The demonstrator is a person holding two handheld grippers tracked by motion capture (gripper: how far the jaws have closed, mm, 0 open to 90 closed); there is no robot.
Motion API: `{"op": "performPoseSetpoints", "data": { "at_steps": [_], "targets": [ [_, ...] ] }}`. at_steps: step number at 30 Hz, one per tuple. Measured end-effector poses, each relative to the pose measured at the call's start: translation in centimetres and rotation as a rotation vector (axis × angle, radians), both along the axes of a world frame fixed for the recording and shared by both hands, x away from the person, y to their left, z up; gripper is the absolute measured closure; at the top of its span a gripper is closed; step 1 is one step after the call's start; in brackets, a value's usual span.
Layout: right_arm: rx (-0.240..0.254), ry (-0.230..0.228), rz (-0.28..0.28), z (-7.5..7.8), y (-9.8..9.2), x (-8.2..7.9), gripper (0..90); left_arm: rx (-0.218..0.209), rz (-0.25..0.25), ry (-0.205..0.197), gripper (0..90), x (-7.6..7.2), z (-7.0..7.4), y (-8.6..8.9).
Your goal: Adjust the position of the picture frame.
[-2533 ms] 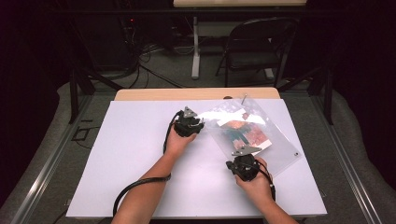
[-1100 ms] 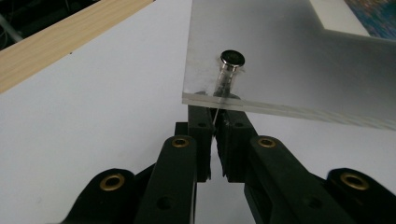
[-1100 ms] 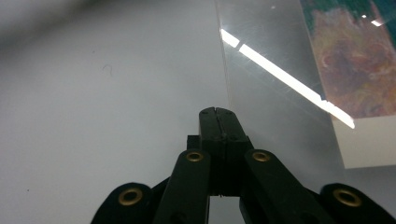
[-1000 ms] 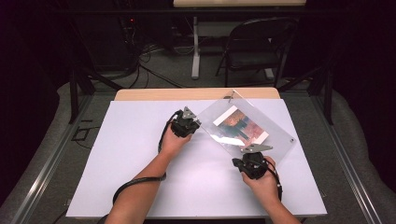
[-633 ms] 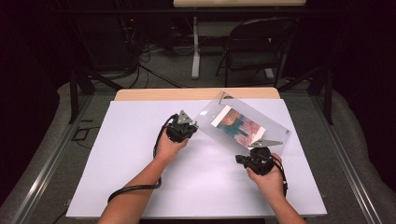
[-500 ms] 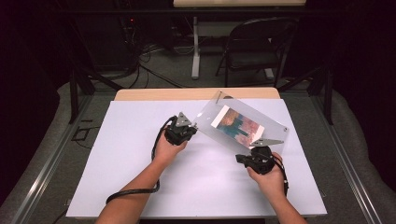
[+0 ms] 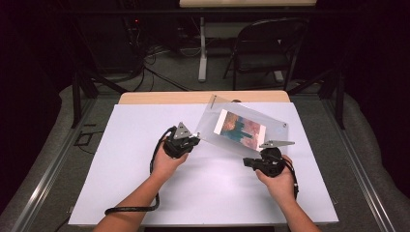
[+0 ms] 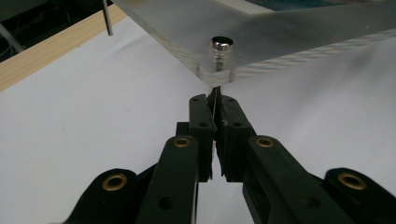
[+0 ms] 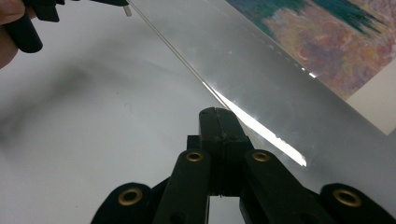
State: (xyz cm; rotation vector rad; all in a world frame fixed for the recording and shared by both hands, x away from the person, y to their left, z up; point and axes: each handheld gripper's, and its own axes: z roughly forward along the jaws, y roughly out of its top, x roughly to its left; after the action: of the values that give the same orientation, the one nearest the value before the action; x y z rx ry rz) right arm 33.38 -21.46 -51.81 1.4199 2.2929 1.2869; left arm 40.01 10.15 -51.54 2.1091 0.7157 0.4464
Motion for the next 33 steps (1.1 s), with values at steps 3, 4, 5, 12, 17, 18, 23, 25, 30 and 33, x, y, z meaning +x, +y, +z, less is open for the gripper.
{"op": "performPoseSetpoints", "data": {
  "at_steps": [3,4,5,12,17,18,23,25,30,33],
  "targets": [
    [-0.009,-0.004,0.013,0.1,0.3,0.2,90.0,-0.001,0.001,-0.007,85.6,-0.7,0.1,0.4],
    [-0.017,-0.001,0.015,0.1,0.5,0.3,90.0,-0.001,0.002,-0.005,85.7,-1.1,0.2,0.7],
    [-0.017,-0.001,0.015,0.1,0.5,0.3,90.0,-0.001,0.002,-0.005,85.6,-1.1,0.2,0.7],
    [-0.007,0.01,0.018,0.0,0.9,0.9,90.0,0.002,0.002,-0.017,85.7,-2.7,0.4,1.6],
    [-0.062,-0.003,-0.031,-0.6,1.1,1.5,90.0,-0.033,-0.031,-0.015,85.5,-4.5,1.1,1.9],
    [-0.019,0.025,-0.02,-0.3,0.9,1.7,90.0,-0.031,-0.029,-0.024,85.4,-4.8,1.1,1.9],
    [-0.038,0.038,-0.001,-0.4,1.1,1.8,90.0,0.003,-0.013,-0.06,85.0,-5.8,1.1,1.9],
    [-0.031,0.057,0.002,-0.6,1.1,2.0,90.0,0.004,-0.016,-0.061,85.2,-6.2,1.1,1.9],
    [-0.014,0.083,0.006,-0.7,1.1,2.7,90.0,0.003,-0.022,-0.066,85.2,-7.0,1.3,2.2],
    [-0.02,0.095,0.007,-0.6,1.3,3.4,90.0,0.0,-0.022,-0.066,85.1,-7.4,1.4,2.4]
  ]
}}
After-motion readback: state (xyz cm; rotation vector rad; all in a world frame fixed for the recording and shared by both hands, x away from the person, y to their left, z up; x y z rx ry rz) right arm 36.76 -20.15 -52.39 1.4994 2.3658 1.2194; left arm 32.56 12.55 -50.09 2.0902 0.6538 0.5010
